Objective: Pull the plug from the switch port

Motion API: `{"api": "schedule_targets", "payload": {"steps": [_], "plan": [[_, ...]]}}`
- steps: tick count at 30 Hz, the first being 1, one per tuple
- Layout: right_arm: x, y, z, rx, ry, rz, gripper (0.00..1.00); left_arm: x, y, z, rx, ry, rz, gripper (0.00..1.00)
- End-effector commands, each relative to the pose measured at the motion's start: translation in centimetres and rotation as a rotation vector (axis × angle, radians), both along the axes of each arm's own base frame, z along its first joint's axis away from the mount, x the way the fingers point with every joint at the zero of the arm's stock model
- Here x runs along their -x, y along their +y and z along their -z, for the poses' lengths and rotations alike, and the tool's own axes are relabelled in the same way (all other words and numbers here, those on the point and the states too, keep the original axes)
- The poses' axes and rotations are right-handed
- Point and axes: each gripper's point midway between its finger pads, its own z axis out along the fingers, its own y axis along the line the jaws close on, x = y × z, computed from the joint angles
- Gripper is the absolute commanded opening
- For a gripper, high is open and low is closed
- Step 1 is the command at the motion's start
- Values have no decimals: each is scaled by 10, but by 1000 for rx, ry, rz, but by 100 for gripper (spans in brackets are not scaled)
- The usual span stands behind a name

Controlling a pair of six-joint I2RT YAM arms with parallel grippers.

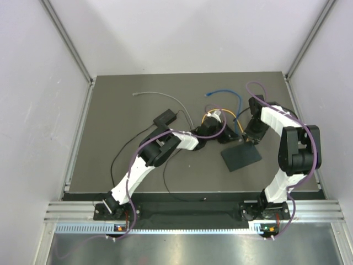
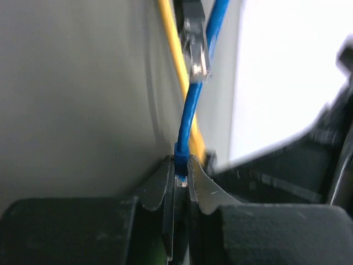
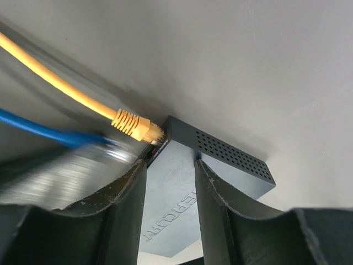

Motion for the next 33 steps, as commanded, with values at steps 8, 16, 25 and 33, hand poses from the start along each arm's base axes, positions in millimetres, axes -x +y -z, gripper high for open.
{"api": "schedule_targets", "payload": {"steps": [8, 16, 25, 33], "plan": [[41, -9, 48, 45, 188, -40, 40, -81, 49, -2, -155, -85, -205, 0], [31, -2, 37, 2, 122, -107, 41, -105, 65, -58, -283, -316, -92, 0], [7, 8, -6, -49, 0, -263, 46, -156, 140, -77, -257, -148, -161, 35], [4, 6, -30, -41, -60, -291, 48, -149, 146, -91, -190, -67, -129, 70]]}}
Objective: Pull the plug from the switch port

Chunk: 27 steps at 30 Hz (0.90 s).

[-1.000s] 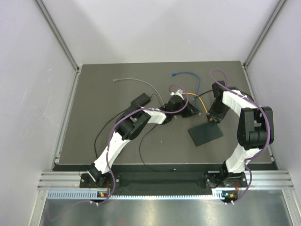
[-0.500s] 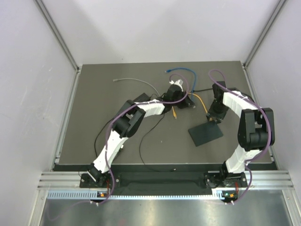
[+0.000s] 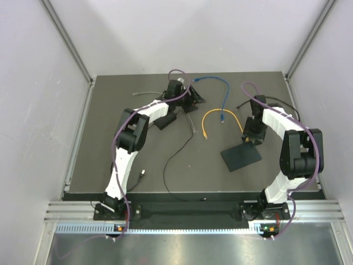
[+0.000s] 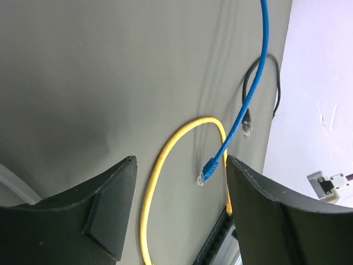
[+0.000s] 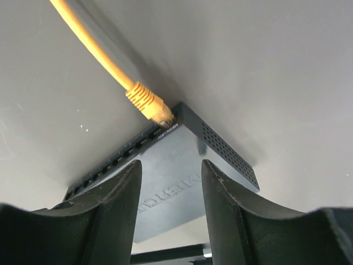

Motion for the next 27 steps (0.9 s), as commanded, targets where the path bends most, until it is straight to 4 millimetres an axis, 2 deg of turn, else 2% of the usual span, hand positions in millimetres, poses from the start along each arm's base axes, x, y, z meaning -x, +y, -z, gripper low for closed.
{"api": "schedule_targets", "payload": {"steps": [1, 3, 5, 6, 7, 9, 10, 11, 14, 15, 16, 21, 25, 27], "plan": [[0, -1, -22, 5, -44, -32, 48, 39, -36, -57, 61, -50, 113, 69], [2, -2, -27, 7, -52, -19, 48, 47, -43, -71, 69, -93, 125, 67], [7, -5, -32, 1, -52, 11, 48, 67, -58, -80, 127, -87, 171, 63], [8, -5, -33, -5, -55, 17, 47, 71, -70, -99, 221, -100, 185, 59], [12, -5, -31, -12, -47, 28, 47, 82, -82, -92, 258, -72, 213, 56], [17, -5, -32, -31, -51, 41, 45, 95, -99, -91, 321, -33, 250, 54], [23, -6, -27, -38, -34, 52, 44, 107, -114, -87, 331, -38, 274, 56], [22, -5, -27, -49, -46, 53, 42, 110, -122, -86, 335, -53, 269, 57], [27, -9, -20, -56, -39, 64, 31, 131, -152, -76, 364, -63, 322, 63], [27, -22, -18, -54, -39, 108, 27, 140, -163, -60, 353, -42, 342, 63], [29, -25, -17, -49, -36, 108, 27, 140, -170, -60, 357, -47, 349, 63], [28, -32, -16, -49, -49, 113, 25, 159, -187, -37, 344, -10, 371, 63], [31, -32, -9, -47, -38, 106, 25, 168, -189, -20, 287, -5, 370, 60], [30, -33, -6, -48, -34, 106, 25, 172, -191, -15, 280, -7, 379, 52]]}}
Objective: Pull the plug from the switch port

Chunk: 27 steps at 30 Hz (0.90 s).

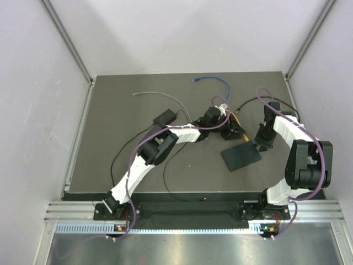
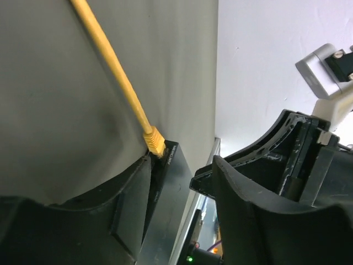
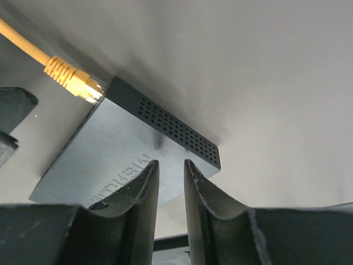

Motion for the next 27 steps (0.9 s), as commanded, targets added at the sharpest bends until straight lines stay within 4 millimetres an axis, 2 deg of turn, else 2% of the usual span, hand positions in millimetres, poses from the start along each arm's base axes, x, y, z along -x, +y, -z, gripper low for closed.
{"api": "schedule_targets", "payload": {"steps": [1, 7, 12, 18, 22, 24, 27], "plan": [[-7, -2, -2, 0, -38, -11, 25, -2, -6, -19, 36, -77, 2, 50], [-11, 0, 3, -13, -33, -13, 25, 4, -10, 2, 33, -49, 10, 48], [-11, -1, 3, -12, -31, -11, 25, 20, -19, 7, 17, -44, 25, 49], [-12, -1, 4, -11, -31, -9, 25, 22, -25, 19, 9, -44, 18, 52], [-11, -1, 2, -7, -31, -10, 25, 24, -26, 29, 10, -17, -6, 49], [-12, -1, 2, -9, -32, -11, 25, 22, -26, 31, 24, -3, -20, 41], [-12, -1, 2, -7, -29, -12, 25, 18, -28, 31, 39, 14, -37, 42]]}}
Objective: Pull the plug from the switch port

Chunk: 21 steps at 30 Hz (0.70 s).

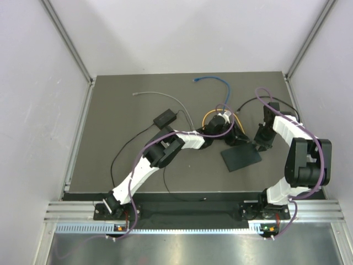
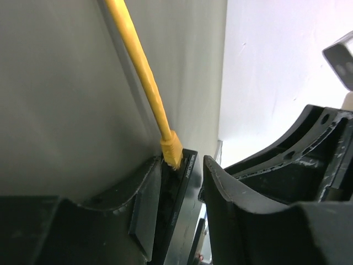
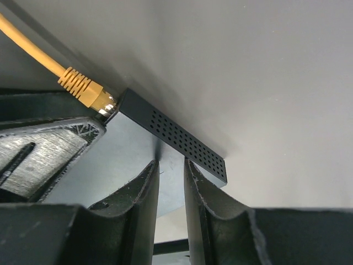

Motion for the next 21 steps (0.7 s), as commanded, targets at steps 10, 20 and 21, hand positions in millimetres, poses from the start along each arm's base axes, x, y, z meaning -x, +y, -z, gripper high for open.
{"api": "schedule_targets", "payload": {"steps": [10, 20, 21], "plan": [[-5, -3, -3, 5, -16, -8, 25, -10, -2, 21, -73, 20, -40, 32], [-6, -3, -2, 10, -12, -13, 25, -3, 1, 28, -72, 25, -34, 35], [-5, -3, -2, 8, -9, -12, 25, -3, 1, 28, -76, 24, -32, 35]]}}
